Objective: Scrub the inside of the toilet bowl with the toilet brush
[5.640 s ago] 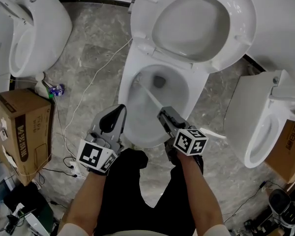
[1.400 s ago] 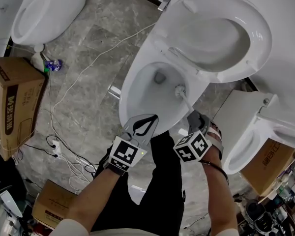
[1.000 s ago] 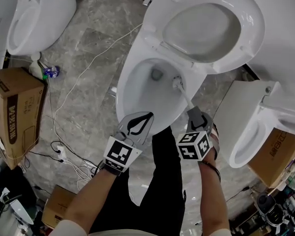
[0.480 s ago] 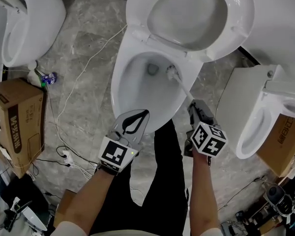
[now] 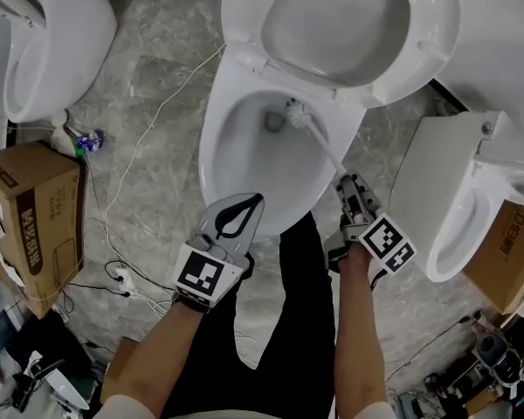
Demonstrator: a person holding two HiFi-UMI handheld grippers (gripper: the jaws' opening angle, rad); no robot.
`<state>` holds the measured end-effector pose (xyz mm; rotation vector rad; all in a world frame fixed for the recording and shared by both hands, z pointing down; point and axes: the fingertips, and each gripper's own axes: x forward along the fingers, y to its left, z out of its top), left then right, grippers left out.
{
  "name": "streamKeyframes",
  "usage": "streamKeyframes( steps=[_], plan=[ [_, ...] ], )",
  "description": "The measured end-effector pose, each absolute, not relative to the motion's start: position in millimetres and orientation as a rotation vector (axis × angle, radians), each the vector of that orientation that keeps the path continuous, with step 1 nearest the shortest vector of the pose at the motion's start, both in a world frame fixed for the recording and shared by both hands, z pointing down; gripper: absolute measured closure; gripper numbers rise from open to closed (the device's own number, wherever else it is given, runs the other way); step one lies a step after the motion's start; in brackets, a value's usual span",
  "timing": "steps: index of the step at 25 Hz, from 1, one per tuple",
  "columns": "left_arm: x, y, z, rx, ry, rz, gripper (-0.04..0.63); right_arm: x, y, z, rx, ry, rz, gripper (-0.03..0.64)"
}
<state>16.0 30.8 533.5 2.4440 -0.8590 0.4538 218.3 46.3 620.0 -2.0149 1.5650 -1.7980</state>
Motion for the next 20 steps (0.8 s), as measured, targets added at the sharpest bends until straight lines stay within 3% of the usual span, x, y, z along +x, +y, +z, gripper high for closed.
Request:
streamKeyframes(
  steps=[20],
  plan=[
    [-17,21,540,2.387,-0.962,0.419,0.589,129,7,650,-1.526,1.844,-1.929,0.451]
  ],
)
